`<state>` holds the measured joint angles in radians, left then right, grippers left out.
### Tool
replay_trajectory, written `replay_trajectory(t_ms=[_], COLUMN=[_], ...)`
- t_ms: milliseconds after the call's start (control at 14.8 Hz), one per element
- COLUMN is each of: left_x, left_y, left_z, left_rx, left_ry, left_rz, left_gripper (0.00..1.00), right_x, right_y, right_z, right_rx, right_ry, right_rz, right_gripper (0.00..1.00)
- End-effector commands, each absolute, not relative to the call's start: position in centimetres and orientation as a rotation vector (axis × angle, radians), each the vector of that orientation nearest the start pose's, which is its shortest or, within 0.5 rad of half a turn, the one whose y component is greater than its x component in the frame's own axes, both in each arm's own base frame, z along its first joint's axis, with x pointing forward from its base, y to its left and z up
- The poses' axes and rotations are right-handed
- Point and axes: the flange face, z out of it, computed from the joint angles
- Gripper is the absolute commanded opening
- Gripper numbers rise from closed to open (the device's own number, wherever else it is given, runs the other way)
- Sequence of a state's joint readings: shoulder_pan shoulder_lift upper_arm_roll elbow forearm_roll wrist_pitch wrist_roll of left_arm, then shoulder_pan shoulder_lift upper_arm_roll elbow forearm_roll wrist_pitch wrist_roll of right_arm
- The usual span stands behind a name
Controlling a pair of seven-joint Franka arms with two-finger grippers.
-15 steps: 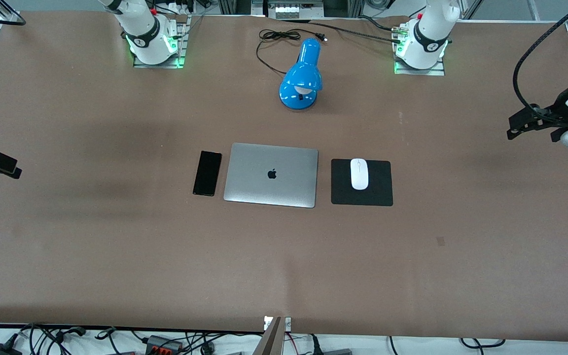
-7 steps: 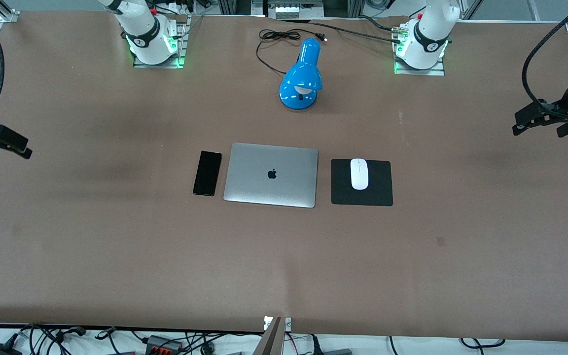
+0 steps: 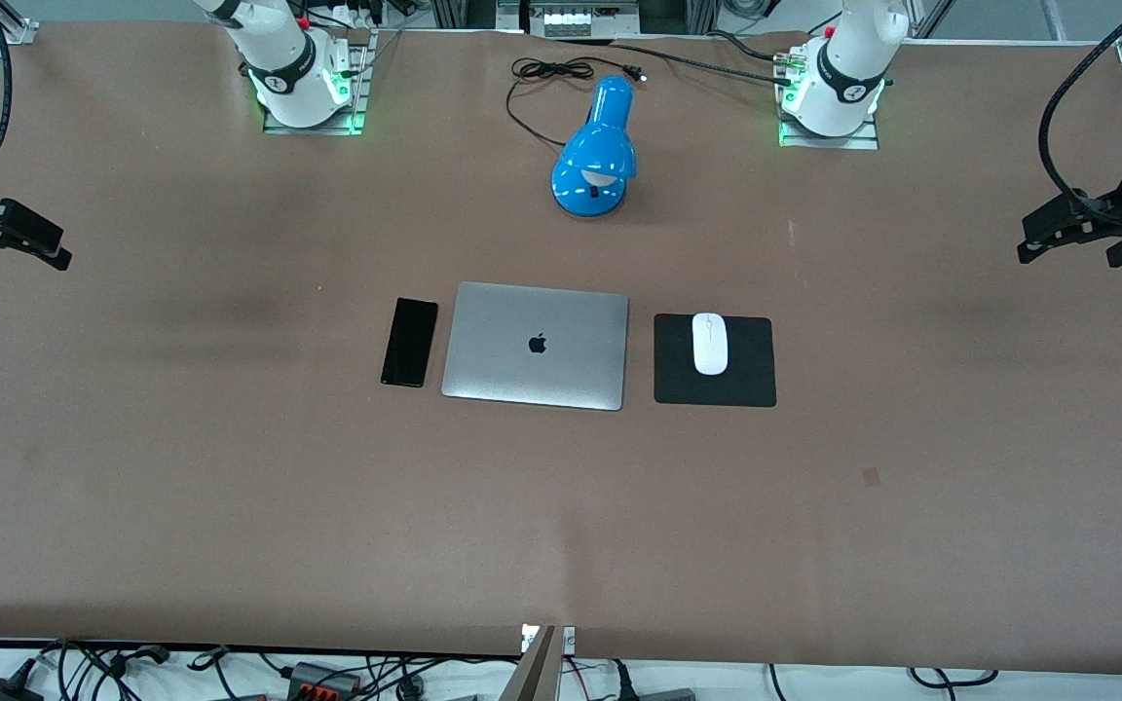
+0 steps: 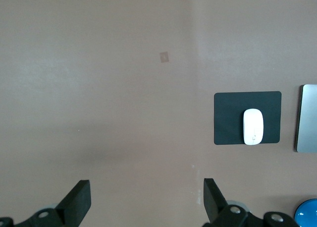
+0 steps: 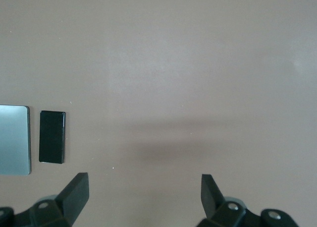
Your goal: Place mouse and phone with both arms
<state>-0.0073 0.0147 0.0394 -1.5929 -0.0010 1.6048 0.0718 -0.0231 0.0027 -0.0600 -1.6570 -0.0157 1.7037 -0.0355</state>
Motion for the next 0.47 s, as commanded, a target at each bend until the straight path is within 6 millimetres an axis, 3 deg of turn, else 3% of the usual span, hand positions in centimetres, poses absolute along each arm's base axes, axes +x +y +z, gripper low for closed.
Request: replay_trajectory(t_ms=[0, 407], left_x=[56.01, 55.66], left_y=[1.9, 2.28], left_z=[60.82, 61.79], left_rx=[-3.137, -3.095], left_ry=[0.087, 0.093], left_rz=[0.087, 0.085], left_gripper=[1.0, 1.0], right_x=[56.03, 56.03], right_y=[-4.72, -4.58], right_z=[59.92, 59.72], right_rx=[-3.14, -3.143], right_ry=[0.046, 0.055], right_rz=[-0.075, -0.063], right_gripper=[1.0, 1.0])
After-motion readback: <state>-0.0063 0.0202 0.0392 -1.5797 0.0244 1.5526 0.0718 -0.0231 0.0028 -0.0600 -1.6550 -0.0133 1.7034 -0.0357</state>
